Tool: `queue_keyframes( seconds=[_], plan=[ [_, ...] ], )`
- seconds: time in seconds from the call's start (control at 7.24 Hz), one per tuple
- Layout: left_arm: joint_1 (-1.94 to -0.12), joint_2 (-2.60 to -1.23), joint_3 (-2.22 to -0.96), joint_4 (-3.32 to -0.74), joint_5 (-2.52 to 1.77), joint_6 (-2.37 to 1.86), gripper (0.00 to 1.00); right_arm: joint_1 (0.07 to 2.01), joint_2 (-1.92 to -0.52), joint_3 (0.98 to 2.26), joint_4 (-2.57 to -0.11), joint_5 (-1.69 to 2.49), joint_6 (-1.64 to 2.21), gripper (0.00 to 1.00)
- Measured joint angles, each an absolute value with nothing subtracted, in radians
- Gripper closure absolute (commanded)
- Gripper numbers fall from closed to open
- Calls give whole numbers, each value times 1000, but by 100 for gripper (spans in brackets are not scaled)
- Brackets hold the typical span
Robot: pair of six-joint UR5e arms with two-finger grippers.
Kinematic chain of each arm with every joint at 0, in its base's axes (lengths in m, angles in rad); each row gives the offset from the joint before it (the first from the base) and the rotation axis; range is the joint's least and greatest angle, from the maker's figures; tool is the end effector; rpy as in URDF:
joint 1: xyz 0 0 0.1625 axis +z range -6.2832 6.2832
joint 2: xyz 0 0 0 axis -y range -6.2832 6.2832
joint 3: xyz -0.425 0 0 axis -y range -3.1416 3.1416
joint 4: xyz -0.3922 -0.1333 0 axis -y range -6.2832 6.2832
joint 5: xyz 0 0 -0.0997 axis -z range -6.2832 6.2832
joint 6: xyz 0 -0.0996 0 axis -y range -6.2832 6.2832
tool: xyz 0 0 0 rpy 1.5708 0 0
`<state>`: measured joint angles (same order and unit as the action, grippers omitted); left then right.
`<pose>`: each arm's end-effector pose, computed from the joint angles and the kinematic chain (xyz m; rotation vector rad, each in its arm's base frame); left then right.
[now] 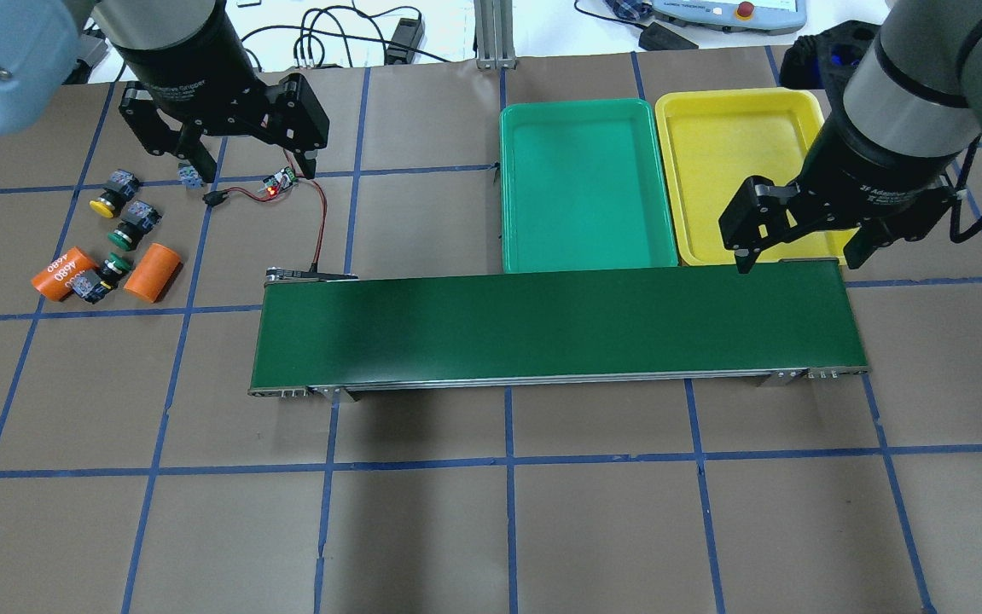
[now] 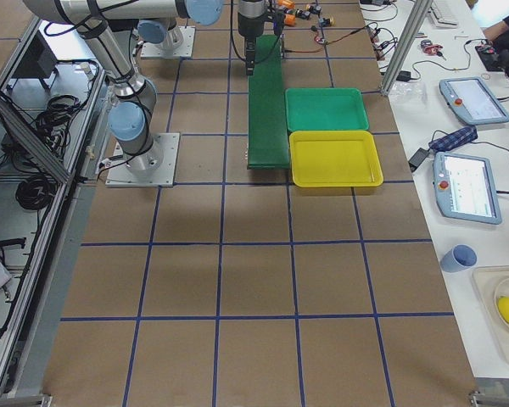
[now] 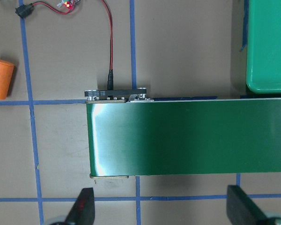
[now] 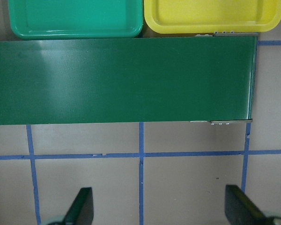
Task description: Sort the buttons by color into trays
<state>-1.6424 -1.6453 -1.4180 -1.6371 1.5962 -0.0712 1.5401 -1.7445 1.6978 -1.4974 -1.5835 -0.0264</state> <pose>-0.1679 -0.5128 0.5186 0.0004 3.1170 -0.0215 0.1192 -0.4192 0.4972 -0.0065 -3.1294 -0.0423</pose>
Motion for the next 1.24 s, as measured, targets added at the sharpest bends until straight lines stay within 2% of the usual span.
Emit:
queue_keyframes(
  seconds=[0.55, 1.24],
  plan=[
    [-1643, -1627, -1428, -1647, 1604, -71, 0, 1540, -1745, 1698, -1497, -1585, -30, 0],
    [-1593, -1690, -1446, -1632, 1598, 22, 0, 1540, -1744, 1700, -1492, -1586, -17, 0]
  ],
)
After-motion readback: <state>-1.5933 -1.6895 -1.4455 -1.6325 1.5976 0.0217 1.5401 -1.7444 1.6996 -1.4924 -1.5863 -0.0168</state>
